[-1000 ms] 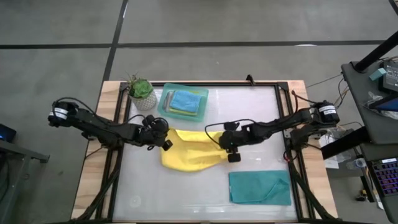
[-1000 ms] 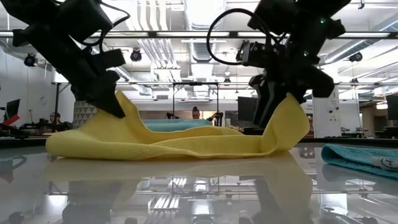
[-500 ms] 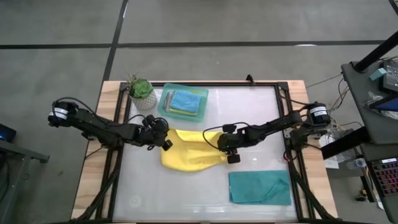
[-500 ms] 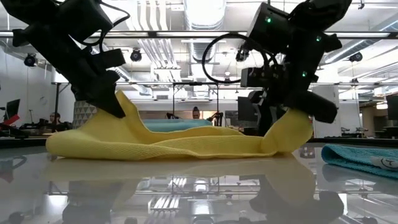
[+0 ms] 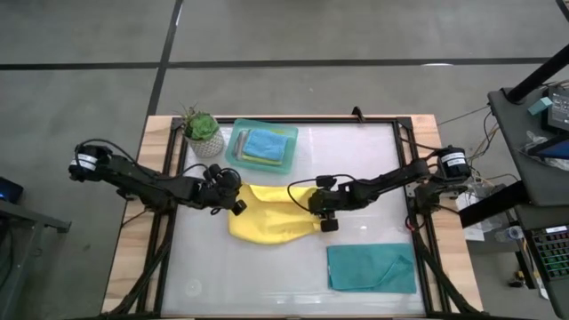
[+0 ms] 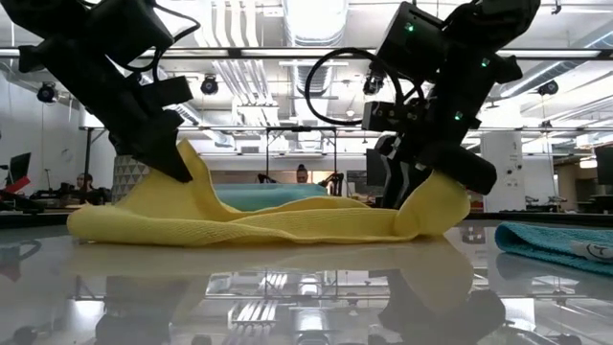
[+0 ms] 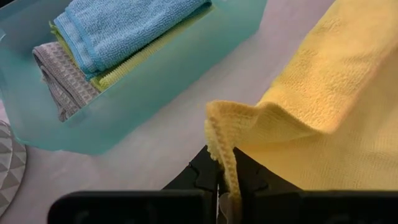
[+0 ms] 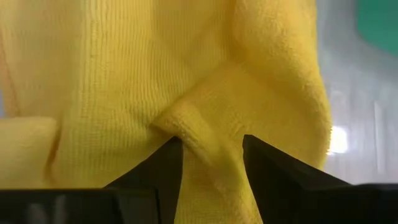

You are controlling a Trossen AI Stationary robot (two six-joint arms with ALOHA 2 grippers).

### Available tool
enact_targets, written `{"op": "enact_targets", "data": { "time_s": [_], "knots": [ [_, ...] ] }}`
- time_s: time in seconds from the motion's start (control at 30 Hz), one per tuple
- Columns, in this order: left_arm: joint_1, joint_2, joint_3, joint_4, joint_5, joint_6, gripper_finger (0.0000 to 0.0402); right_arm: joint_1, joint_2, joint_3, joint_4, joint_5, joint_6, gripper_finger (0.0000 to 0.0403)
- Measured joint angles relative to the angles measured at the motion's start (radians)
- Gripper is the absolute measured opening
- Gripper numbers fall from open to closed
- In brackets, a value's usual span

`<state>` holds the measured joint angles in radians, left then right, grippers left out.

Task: Fold microfiber towels
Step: Fold the yellow microfiber towel

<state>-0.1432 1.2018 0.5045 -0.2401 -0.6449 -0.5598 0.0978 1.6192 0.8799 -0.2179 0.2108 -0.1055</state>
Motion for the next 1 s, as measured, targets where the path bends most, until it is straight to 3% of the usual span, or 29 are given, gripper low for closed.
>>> {"op": "enact_targets", "data": {
  "time_s": [0.53,0.77,1.0],
  "knots": [
    [0.0,0.0,-0.002,0.0,0.0,0.0,0.0,0.0,-0.021,0.0,0.015,-0.007,-0.011,0.0072],
    [0.0,0.0,0.0,0.0,0.0,0.005,0.0,0.0,-0.022,0.0,0.027,0.0,-0.016,0.0012],
    [0.0,-0.1,0.06,-0.053,0.068,0.208,0.0,-0.012,-0.202,0.0,-0.01,0.078,-0.053,0.0008]
  ]
}}
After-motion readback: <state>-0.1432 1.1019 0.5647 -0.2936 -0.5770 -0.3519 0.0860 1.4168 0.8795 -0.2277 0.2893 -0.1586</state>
